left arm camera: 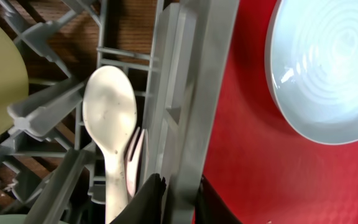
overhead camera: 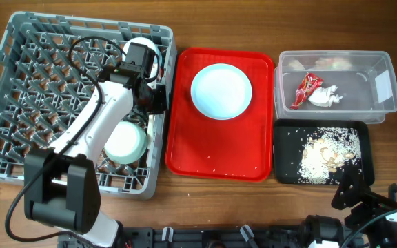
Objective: Sort waste into correct bins and load items into the dishwasher rack
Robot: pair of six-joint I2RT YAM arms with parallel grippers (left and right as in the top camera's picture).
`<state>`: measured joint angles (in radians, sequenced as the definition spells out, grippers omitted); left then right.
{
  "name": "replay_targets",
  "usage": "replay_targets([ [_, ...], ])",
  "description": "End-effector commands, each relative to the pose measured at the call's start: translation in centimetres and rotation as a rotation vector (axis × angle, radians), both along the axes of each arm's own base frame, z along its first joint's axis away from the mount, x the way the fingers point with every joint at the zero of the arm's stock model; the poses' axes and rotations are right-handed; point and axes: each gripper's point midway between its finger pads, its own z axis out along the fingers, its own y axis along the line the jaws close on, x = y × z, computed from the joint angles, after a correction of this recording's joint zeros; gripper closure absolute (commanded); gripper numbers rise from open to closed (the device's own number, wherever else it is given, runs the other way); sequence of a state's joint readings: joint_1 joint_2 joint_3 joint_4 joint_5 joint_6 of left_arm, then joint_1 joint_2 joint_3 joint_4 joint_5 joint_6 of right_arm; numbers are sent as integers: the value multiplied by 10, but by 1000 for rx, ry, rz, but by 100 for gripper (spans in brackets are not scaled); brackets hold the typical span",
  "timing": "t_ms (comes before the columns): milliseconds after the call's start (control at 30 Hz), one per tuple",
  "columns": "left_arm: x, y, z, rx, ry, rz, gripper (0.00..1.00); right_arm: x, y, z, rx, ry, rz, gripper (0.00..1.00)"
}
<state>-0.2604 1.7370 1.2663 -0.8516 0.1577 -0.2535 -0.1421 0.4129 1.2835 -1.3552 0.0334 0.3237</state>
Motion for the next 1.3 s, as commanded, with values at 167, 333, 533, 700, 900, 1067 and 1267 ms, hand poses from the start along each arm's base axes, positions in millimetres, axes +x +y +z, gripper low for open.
replay_targets([
  [167,4,-3,-8,17,-6,16,90,-1,1,0,-4,-5,6,1],
  [333,-2,2,-28,102,-4,142,96,-1,1,0,-4,-5,6,0],
  [533,-2,-4,-30,114,-23,160,96,-1,1,0,-4,-5,6,0],
  [700,-7,0,-31,161,-20,106,94,-1,1,0,-4,-5,6,0],
  [900,-5,4,-29,186,-37,93,79,-1,1,0,-4,-5,6,0],
  [1067,16,1,29,158,-160,113,70,-1,1,0,-4,-5,6,0],
  [1267,21,-1,131,59,-378,140,63,-1,1,0,-4,-5,6,0],
])
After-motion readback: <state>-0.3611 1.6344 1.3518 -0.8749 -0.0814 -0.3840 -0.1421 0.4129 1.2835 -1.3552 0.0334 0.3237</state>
